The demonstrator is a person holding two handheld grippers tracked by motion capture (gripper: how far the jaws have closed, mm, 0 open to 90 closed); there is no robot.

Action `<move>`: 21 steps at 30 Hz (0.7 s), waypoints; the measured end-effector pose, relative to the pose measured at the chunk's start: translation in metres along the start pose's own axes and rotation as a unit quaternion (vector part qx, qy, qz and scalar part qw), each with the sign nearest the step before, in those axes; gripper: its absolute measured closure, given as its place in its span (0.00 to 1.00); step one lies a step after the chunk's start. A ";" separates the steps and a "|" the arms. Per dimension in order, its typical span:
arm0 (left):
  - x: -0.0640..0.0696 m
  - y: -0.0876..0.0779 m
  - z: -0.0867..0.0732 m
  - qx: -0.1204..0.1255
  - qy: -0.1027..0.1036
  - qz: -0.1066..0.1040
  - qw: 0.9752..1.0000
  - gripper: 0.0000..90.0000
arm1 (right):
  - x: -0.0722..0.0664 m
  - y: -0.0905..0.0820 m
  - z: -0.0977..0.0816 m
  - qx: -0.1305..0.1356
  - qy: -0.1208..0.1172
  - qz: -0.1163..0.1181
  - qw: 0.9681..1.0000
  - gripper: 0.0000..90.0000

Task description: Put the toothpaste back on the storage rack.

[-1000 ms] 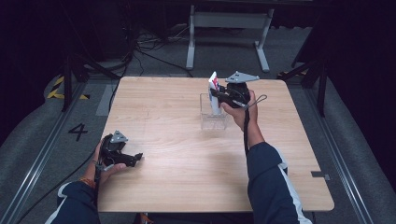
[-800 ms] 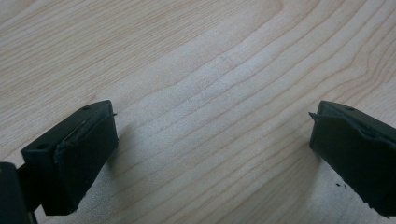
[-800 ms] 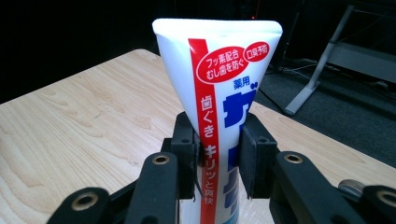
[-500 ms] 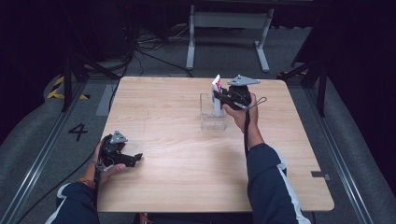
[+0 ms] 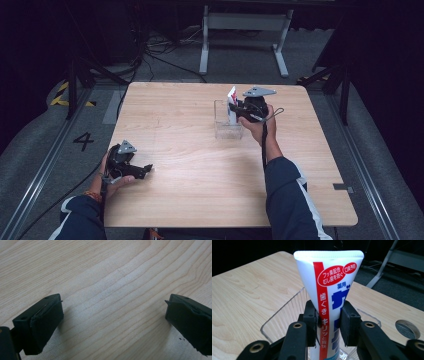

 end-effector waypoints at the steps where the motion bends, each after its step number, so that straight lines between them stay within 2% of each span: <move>1: -0.001 0.000 0.000 0.001 0.005 0.001 1.000 0.02 | 0.000 0.000 -0.001 -0.004 -0.001 0.000 1.000 0.79; 3: 0.000 0.000 0.000 0.000 -0.002 0.000 1.000 0.02 | -0.001 0.001 -0.004 -0.011 0.002 0.000 1.000 0.79; 6: 0.000 0.000 0.000 0.002 0.001 0.002 1.000 0.02 | 0.000 0.001 -0.008 -0.019 0.001 -0.003 1.000 0.79; 10: -0.001 0.000 0.000 0.002 0.002 0.003 1.000 0.02 | 0.002 0.001 -0.013 -0.028 0.011 -0.003 1.000 0.78; 15: -0.001 0.000 0.000 0.002 0.002 0.002 1.000 0.02 | 0.003 0.001 -0.021 -0.043 0.001 -0.005 0.999 0.78; 21: -0.001 0.000 0.000 0.002 0.002 0.002 1.000 0.02 | 0.007 0.002 -0.030 -0.050 0.015 0.003 0.999 0.77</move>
Point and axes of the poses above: each handheld gripper's, and its own axes: y roughly forward along the jaws, z roughly out of its top, x roughly to its right, the point moved 9 cm from there along y, roughly forward along the jaws, and after that the axes turned 10 degrees about z, right-handed, at the moved point
